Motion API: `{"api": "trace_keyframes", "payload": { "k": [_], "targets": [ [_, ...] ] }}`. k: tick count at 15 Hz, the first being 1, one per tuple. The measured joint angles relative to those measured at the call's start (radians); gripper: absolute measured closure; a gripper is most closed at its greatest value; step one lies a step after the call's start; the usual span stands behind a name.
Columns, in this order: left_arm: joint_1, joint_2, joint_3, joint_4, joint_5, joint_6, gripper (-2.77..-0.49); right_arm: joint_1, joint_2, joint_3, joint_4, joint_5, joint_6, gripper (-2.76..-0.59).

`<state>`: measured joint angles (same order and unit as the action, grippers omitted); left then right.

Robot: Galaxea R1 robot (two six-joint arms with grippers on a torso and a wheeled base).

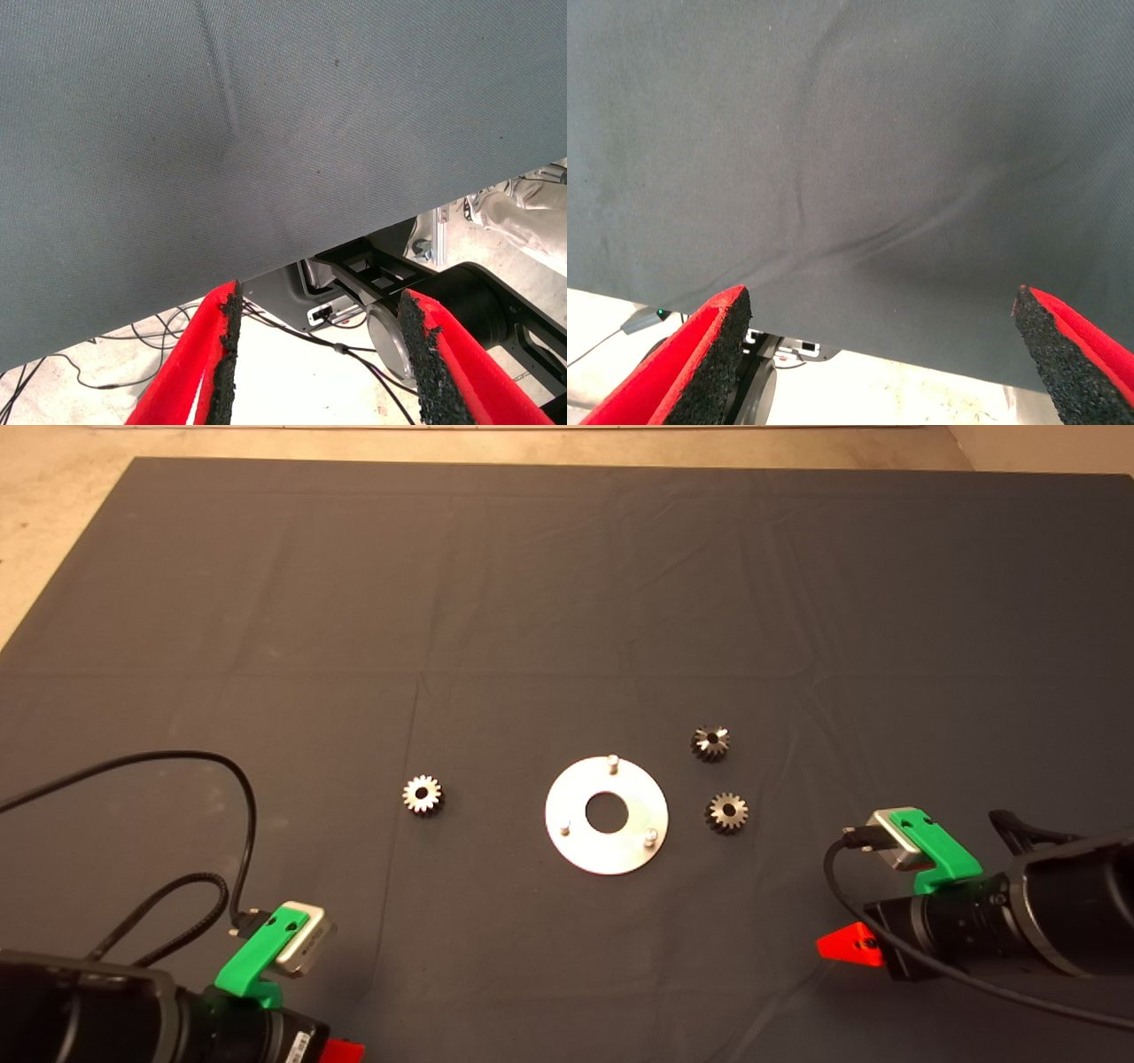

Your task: Install three planetary gears onto the carrier pins

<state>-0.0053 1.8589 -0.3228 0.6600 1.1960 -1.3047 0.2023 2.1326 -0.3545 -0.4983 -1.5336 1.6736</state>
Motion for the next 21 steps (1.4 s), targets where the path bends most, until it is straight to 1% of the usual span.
{"api": "trace_keyframes", "payload": {
  "k": [5,7,11,13,14,16,19,21],
  "targets": [
    [0.000,0.001,0.000,0.000,0.000,0.000,-1.18,0.000,0.000,0.000,-0.001,0.000,0.000,-2.20],
    [0.000,0.009,0.000,0.000,0.000,0.000,-1.18,0.000,0.001,0.000,-0.012,0.000,0.000,-2.20],
    [0.000,0.069,0.000,0.001,0.000,-0.019,-1.18,0.000,0.001,-0.006,-0.035,0.000,-0.001,-2.20],
    [0.000,0.098,0.000,0.007,0.000,-0.027,-1.18,0.000,0.003,-0.012,-0.060,0.000,-0.008,-2.20],
    [0.000,0.101,0.000,0.013,0.001,-0.040,-1.18,0.000,0.005,-0.020,-0.071,0.000,-0.016,-2.20],
    [0.000,0.100,0.000,0.018,0.002,-0.042,-1.18,0.000,0.030,-0.057,-0.084,0.000,-0.037,-2.20],
    [0.000,0.100,0.000,0.018,0.003,-0.042,-1.18,0.000,0.097,-0.142,-0.106,0.000,-0.061,-2.20],
    [0.000,0.100,0.000,0.018,0.005,-0.042,-1.18,0.000,0.139,-0.181,-0.112,0.000,-0.069,-2.20]
  ]
}}
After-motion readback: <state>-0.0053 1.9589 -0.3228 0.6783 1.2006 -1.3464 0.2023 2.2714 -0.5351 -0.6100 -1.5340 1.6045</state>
